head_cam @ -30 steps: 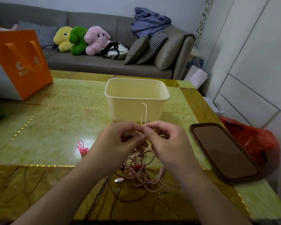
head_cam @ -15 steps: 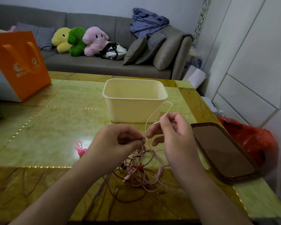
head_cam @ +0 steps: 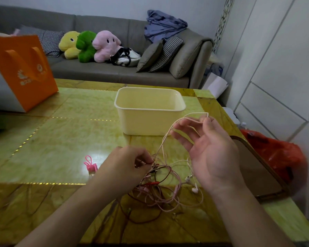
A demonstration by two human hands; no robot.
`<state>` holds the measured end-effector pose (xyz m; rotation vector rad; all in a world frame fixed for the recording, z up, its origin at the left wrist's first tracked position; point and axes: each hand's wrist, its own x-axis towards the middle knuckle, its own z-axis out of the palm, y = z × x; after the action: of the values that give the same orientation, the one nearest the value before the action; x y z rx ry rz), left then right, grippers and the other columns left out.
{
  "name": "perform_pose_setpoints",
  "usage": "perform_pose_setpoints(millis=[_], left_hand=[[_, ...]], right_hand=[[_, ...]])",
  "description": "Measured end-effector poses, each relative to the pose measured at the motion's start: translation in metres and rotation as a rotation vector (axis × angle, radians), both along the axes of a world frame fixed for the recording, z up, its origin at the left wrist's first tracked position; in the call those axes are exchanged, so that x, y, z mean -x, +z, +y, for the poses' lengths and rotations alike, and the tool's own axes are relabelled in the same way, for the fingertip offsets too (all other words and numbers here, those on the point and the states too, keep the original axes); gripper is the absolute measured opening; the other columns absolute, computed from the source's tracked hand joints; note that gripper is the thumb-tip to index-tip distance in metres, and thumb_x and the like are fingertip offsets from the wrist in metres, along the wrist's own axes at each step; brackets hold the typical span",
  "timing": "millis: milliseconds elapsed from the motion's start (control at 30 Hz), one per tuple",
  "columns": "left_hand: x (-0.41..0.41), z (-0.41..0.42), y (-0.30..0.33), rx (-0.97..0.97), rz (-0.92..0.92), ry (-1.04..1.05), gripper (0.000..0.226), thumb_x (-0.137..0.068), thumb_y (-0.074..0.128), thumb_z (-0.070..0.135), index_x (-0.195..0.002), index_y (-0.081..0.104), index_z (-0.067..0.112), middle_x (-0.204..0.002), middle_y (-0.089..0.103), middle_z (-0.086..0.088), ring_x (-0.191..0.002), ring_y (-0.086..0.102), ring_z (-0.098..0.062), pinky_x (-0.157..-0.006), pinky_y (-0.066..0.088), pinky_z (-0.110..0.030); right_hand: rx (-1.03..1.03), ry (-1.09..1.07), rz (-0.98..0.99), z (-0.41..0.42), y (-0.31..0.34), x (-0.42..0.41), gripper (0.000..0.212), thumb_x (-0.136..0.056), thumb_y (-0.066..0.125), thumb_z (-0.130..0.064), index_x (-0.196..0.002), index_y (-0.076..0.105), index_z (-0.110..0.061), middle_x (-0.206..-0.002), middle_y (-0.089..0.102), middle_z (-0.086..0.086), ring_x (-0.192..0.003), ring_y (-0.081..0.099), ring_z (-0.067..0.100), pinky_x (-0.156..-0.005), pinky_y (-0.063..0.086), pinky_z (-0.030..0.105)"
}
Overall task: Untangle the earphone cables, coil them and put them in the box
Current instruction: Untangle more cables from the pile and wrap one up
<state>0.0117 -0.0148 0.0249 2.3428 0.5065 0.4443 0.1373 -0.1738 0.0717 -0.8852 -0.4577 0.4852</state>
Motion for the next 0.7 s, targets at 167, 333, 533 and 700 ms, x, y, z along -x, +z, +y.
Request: perform_pose_setpoints(millis=[167, 333, 533, 700], left_hand=[[-0.0021, 0.0006, -0.0015, -0.083, -0.01, 0.032, 0.008, -0.088, 0.081, 0.023, -0.089, 0.078, 0.031, -0.082, 0.075, 0.02, -0.089, 0.065, 0.01, -0.071, 0.048, -0.006], [-0.0023, 0.0048, -0.0068, -0.106, 0.067, 0.078, 0.008, -0.091, 0.076, 0.033, -0.088, 0.077, 0.026, -0.081, 0.075, 0.012, -0.079, 0.068, -0.003, -0.073, 0.056, -0.031], [0.0003, 0.0038, 0.0001, 0.025, 0.147, 0.026, 0.024, -0.089, 0.072, 0.054, -0.084, 0.074, 0.031, -0.079, 0.074, 0.014, -0.076, 0.067, 0.003, -0.066, 0.055, -0.021], [0.0, 0.0041, 0.0024, 0.067, 0.122, 0.04, 0.023, -0.092, 0.067, 0.053, -0.089, 0.074, 0.032, -0.088, 0.074, 0.015, -0.085, 0.068, 0.0, -0.079, 0.057, -0.03]], right_hand=[[-0.116, 0.08, 0.085, -0.0012, -0.0003, -0.0002, 0.03, -0.114, 0.036, -0.02, -0.1, 0.06, -0.009, -0.1, 0.072, 0.015, -0.108, 0.07, 0.036, -0.099, 0.058, 0.052], [-0.158, 0.125, 0.105, -0.0023, -0.0001, 0.0003, 0.029, -0.11, 0.038, -0.02, -0.094, 0.06, -0.012, -0.095, 0.072, 0.014, -0.105, 0.071, 0.035, -0.098, 0.058, 0.052], [-0.131, 0.155, 0.117, -0.0034, 0.0029, 0.0031, 0.022, -0.106, 0.041, -0.023, -0.094, 0.058, -0.013, -0.094, 0.072, 0.013, -0.103, 0.073, 0.034, -0.095, 0.06, 0.049], [-0.15, 0.153, 0.144, -0.0058, 0.0037, 0.0011, 0.025, -0.11, 0.038, -0.022, -0.095, 0.057, -0.015, -0.096, 0.072, 0.01, -0.103, 0.073, 0.031, -0.093, 0.061, 0.046]])
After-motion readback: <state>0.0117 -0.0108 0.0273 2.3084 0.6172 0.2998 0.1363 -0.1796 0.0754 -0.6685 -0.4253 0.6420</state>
